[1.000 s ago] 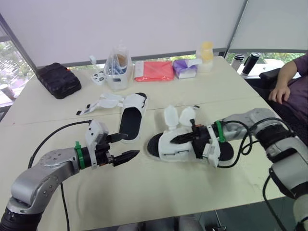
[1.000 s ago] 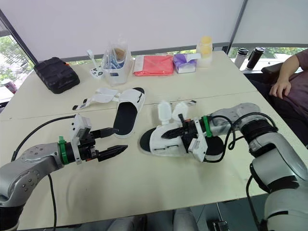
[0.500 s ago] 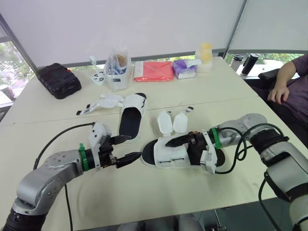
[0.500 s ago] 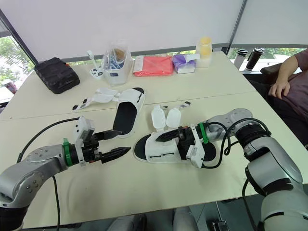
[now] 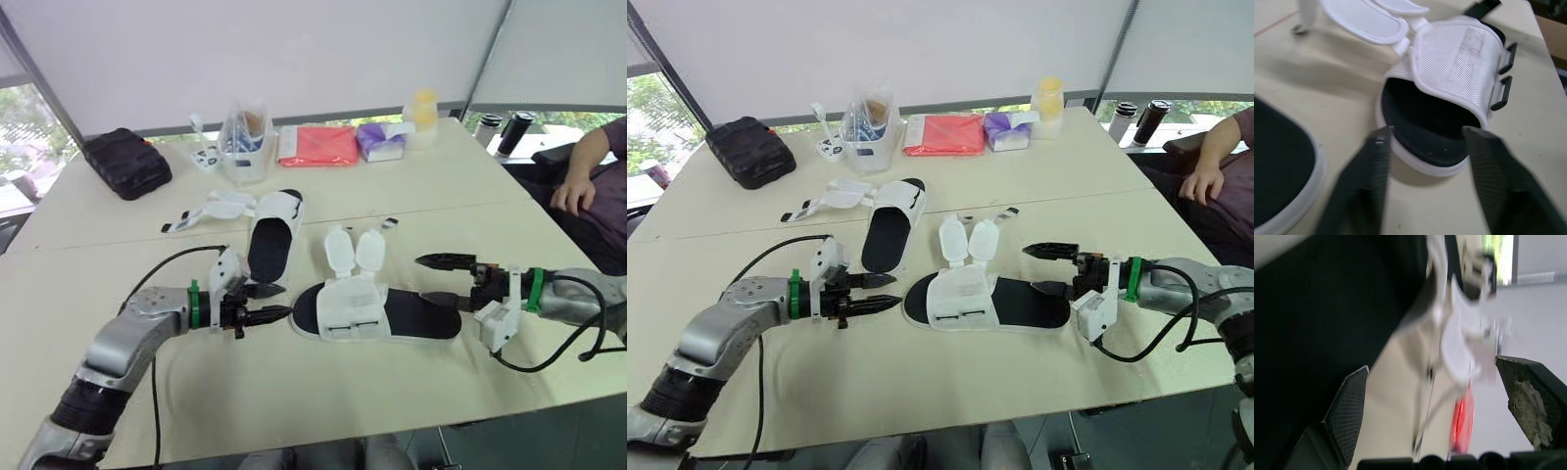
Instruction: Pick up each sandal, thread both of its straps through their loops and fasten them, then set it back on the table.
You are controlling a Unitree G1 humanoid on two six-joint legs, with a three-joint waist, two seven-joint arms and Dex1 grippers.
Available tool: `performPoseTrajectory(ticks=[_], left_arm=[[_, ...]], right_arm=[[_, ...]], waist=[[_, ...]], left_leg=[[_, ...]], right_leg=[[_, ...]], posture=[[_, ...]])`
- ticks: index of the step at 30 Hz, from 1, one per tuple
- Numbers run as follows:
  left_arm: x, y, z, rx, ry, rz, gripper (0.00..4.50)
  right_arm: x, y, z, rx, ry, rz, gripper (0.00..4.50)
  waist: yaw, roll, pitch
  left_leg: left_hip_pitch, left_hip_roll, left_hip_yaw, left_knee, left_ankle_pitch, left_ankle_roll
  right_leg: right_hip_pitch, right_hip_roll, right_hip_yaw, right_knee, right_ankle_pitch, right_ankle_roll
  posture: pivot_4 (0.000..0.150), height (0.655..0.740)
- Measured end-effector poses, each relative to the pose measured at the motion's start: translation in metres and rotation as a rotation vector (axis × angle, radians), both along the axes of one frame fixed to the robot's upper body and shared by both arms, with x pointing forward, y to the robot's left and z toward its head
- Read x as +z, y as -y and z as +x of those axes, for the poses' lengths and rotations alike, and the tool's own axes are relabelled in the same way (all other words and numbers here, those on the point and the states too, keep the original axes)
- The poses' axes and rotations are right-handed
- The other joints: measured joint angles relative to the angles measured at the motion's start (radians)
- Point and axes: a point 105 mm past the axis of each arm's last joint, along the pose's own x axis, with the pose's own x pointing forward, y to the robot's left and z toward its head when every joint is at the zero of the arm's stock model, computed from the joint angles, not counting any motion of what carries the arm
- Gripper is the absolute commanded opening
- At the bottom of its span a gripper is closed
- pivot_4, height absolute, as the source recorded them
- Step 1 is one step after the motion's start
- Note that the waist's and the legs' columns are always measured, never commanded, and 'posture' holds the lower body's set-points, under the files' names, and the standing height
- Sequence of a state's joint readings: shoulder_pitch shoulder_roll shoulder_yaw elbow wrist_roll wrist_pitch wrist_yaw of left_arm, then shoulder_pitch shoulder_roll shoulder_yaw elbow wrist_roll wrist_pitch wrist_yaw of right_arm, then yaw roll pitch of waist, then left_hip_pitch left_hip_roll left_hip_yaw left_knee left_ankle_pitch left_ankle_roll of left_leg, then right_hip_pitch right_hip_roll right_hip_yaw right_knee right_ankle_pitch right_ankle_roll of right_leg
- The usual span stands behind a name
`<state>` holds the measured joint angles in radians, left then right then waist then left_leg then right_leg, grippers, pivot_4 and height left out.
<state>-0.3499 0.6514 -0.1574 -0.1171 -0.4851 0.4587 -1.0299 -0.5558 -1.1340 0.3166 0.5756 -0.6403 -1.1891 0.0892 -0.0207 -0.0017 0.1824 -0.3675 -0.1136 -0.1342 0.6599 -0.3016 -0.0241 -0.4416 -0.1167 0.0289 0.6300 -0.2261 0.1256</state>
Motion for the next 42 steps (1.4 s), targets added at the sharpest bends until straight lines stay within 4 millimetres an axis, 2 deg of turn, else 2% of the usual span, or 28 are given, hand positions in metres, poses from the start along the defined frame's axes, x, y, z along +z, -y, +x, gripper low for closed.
performPoseTrajectory(ticks=[2,5,8,12,13,16,18,20,23,27,30,32,36,38,41,42], left_arm=[[-0.006,0.007,0.001,-0.046,-0.007,0.013,0.16],[-0.013,0.026,-0.003,-0.144,-0.015,0.032,0.07],[-0.021,0.034,0.001,-0.176,0.028,0.090,0.07],[-0.027,0.040,0.005,-0.196,0.076,0.135,0.07],[-0.027,0.042,0.005,-0.203,0.079,0.130,0.07],[-0.027,0.048,0.003,-0.216,0.080,0.121,0.07],[-0.028,0.048,0.003,-0.218,0.081,0.123,0.07],[-0.028,0.049,0.002,-0.218,0.080,0.117,0.07],[-0.029,0.051,0.001,-0.218,0.077,0.107,0.07],[-0.030,0.054,-0.004,-0.225,0.072,0.096,0.07],[-0.029,0.054,-0.005,-0.219,0.073,0.096,0.07],[-0.029,0.055,-0.006,-0.213,0.074,0.092,0.07],[-0.030,0.055,-0.007,-0.198,0.075,0.083,0.07],[-0.031,0.056,-0.007,-0.193,0.078,0.079,0.07],[-0.031,0.056,-0.007,-0.189,0.083,0.079,0.07],[-0.030,0.056,-0.007,-0.190,0.084,0.080,0.02]], right_arm=[[0.005,0.011,0.008,-0.110,0.006,0.054,4.50],[0.023,0.014,0.026,-0.269,0.004,0.258,4.50],[0.032,0.013,0.041,-0.404,-0.109,0.490,4.50],[0.038,0.015,0.056,-0.572,-0.459,0.950,4.50],[0.038,0.014,0.057,-0.600,-0.625,1.118,4.50],[0.039,-0.002,0.048,-0.594,-1.049,1.358,4.50],[0.041,-0.017,0.039,-0.564,-1.241,1.389,4.50],[0.040,-0.025,0.035,-0.566,-1.360,1.411,4.50],[0.036,-0.037,0.040,-0.602,-1.513,1.456,4.50],[0.009,-0.044,0.048,-0.744,-1.715,1.514,4.50],[-0.002,-0.049,0.059,-0.777,-1.830,1.617,4.50],[-0.005,-0.052,0.066,-0.786,-1.879,1.687,4.50],[0.005,-0.059,0.087,-0.728,-1.922,1.817,4.50],[0.005,-0.057,0.104,-0.748,-1.900,1.929,4.50],[-0.003,-0.052,0.118,-0.782,-1.885,2.046,4.50],[-0.006,-0.051,0.120,-0.794,-1.881,2.067,4.25]], waist=[[0.000,0.000,0.000],[0.001,0.000,0.000],[0.004,-0.001,0.000],[0.010,-0.001,0.000],[0.011,-0.001,0.000],[0.014,0.000,0.000],[0.014,0.000,0.000],[0.014,0.000,0.000],[0.012,0.000,0.000],[0.012,0.000,0.000],[0.011,0.000,0.000],[0.010,0.000,0.000],[0.009,0.000,-0.001],[0.010,0.000,-0.001],[0.010,0.001,-0.001],[0.009,0.001,-0.001]], left_leg=[[0.000,0.001,0.000,0.001,0.000,0.000],[0.002,0.002,0.000,0.003,-0.002,0.003],[0.008,0.002,-0.002,0.002,-0.002,0.004],[0.010,0.003,-0.003,0.003,-0.005,0.008],[0.010,0.003,-0.003,0.003,-0.005,0.008],[0.008,0.004,-0.005,0.002,-0.005,0.008],[0.008,0.004,-0.005,0.002,-0.006,0.010],[0.008,0.003,-0.005,0.002,-0.006,0.010],[0.008,0.003,-0.004,0.003,-0.006,0.010],[0.007,0.004,-0.004,0.003,-0.006,0.010],[0.006,0.003,-0.004,0.003,-0.005,0.009],[0.005,0.003,-0.004,0.003,-0.005,0.009],[0.005,0.003,-0.004,0.003,-0.004,0.008],[0.005,0.003,-0.004,0.003,-0.004,0.008],[0.004,0.002,-0.003,0.003,-0.003,0.006],[0.004,0.002,-0.003,0.003,-0.003,0.006]], right_leg=[[0.001,0.000,0.000,0.000,0.000,0.000],[0.004,0.001,0.000,-0.002,0.002,0.001],[0.011,0.002,0.000,-0.003,0.002,0.001],[0.015,0.003,0.000,-0.007,0.004,0.002],[0.015,0.002,-0.001,-0.008,0.004,0.002],[0.015,0.003,-0.002,-0.011,0.006,0.002],[0.015,0.002,-0.002,-0.012,0.007,0.002],[0.015,0.002,-0.002,-0.012,0.007,0.003],[0.015,0.002,-0.002,-0.013,0.008,0.003],[0.014,0.002,-0.003,-0.013,0.008,0.003],[0.013,0.002,-0.002,-0.013,0.008,0.003],[0.012,0.002,-0.002,-0.013,0.009,0.003],[0.012,0.002,-0.002,-0.013,0.009,0.004],[0.012,0.002,-0.002,-0.013,0.009,0.004],[0.012,0.002,-0.002,-0.013,0.009,0.004],[0.012,0.001,-0.002,-0.014,0.009,0.004]], posture=[[0.150,0.7400],[0.150,0.7400],[0.150,0.7400],[0.150,0.7400],[0.150,0.7400],[0.150,0.7400],[0.150,0.7400],[0.150,0.7400],[0.150,0.7400],[0.150,0.7400],[0.150,0.7400],[0.150,0.7400],[0.150,0.7400],[0.150,0.7400],[0.150,0.7400],[0.150,0.7400]])
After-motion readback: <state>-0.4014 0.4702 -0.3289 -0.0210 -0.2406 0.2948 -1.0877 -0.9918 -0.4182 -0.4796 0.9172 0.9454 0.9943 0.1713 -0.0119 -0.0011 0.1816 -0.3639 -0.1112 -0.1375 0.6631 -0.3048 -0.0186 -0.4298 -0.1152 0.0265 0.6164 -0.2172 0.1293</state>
